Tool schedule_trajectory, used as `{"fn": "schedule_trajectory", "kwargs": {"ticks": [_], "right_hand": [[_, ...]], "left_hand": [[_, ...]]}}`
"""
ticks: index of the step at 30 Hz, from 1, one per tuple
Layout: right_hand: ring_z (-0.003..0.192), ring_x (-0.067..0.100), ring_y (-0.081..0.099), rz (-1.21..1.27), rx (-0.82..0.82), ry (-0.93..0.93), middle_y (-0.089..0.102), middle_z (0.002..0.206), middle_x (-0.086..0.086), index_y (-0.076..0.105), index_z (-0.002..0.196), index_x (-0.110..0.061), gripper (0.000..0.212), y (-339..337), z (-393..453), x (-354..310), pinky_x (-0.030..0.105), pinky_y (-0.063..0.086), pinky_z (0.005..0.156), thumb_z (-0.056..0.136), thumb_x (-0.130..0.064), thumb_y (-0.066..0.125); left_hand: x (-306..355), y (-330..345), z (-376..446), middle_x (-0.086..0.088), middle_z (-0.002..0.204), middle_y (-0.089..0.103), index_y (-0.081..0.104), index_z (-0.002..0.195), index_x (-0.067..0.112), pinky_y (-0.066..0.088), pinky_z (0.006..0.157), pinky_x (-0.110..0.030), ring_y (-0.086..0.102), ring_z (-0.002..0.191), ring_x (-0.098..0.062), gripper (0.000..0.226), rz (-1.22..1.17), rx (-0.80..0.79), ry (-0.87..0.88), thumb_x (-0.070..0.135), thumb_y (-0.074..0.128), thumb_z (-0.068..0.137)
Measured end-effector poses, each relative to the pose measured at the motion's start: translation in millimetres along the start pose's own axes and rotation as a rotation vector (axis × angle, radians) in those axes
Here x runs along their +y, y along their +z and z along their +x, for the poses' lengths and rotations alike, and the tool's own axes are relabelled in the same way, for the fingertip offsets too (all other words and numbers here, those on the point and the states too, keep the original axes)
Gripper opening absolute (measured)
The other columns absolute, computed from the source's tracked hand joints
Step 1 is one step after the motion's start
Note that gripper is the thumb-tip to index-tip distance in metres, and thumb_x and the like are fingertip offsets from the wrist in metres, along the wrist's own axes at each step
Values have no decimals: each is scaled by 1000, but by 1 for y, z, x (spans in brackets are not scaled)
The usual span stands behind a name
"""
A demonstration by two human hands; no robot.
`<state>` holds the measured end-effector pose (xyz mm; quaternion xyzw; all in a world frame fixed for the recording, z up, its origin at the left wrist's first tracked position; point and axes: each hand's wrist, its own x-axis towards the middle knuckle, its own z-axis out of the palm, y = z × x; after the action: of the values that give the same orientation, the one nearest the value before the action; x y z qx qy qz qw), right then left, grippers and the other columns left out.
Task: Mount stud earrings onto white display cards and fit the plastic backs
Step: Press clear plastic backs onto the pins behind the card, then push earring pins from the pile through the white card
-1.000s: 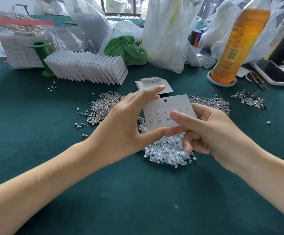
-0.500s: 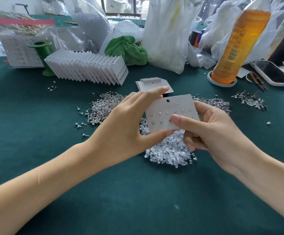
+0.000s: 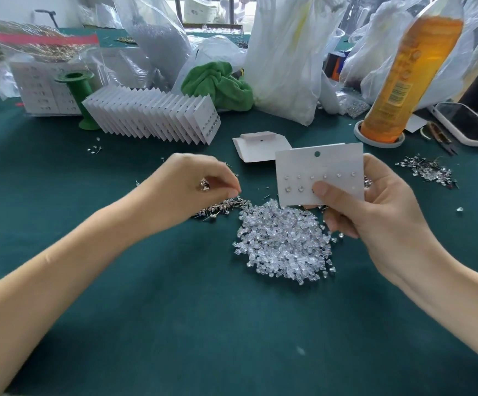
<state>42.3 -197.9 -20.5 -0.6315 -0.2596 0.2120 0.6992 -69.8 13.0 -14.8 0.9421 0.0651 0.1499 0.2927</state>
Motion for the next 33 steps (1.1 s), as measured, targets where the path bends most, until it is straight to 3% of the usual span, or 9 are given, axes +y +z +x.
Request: {"fn": "schedule_trajectory", "kwargs": {"ticks": [4, 21, 28, 33], "right_hand": [[38, 10, 49, -11, -6, -48, 74, 80, 4, 61, 92, -23, 23, -1, 0, 2, 14, 31, 34, 80, -5, 69], [41, 12, 50, -49, -78, -75, 72, 78, 1, 62, 95, -22, 23, 4, -5, 11, 16, 34, 37, 75, -16, 72], [40, 12, 48, -59, -79, -74, 71, 75, 2, 63, 94, -23, 21, 4, -4, 13, 17, 34, 37, 79, -10, 71], [40, 12, 49, -107, -75, -127, 71, 76, 1, 63, 94, -24, 22, 3, -5, 11, 17, 36, 38, 82, -7, 70]], "left_hand": [[-2, 3, 0, 14, 75, 62, 75, 86, 17, 36, 69, -5, 58, 72, -4, 8, 74, -124, 77, 12, 74, 80], [-2, 6, -2, 10, 85, 64, 72, 85, 19, 46, 75, -16, 61, 77, -8, 10, 119, -165, 177, 12, 74, 79], [1, 6, -4, 9, 86, 64, 71, 86, 17, 46, 76, -22, 59, 77, -6, 7, 146, -189, 183, 13, 72, 81], [3, 1, -3, 17, 70, 64, 71, 82, 16, 37, 63, -4, 57, 66, 2, 8, 51, -107, 113, 9, 73, 78]]}}
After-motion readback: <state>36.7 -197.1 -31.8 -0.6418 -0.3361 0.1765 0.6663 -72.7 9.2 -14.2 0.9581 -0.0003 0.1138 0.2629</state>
